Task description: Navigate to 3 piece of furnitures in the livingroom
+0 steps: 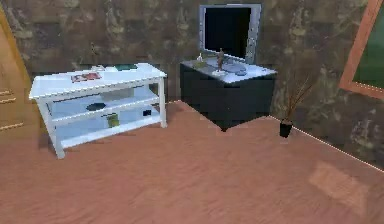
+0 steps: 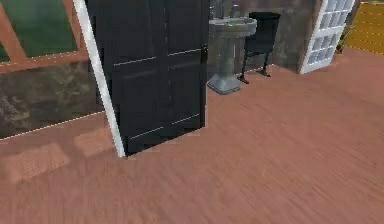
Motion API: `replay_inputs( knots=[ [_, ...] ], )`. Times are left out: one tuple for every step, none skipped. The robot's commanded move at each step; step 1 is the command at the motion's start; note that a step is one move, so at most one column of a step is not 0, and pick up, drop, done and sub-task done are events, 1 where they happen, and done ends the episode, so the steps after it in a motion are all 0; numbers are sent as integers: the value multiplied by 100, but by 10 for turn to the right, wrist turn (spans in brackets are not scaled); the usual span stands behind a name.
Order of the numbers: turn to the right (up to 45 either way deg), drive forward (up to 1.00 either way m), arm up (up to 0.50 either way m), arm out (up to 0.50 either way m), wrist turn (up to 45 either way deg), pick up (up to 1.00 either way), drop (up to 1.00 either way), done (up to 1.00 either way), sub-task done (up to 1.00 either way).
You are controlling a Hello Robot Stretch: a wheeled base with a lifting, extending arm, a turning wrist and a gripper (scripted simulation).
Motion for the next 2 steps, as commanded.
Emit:
replay_inputs(
  knots=[
    [450, 0, 0, 0, 0, 0, 0, 0, 0],
    [180, 0, 0, 0, 0, 0, 0, 0, 0]
  ],
)
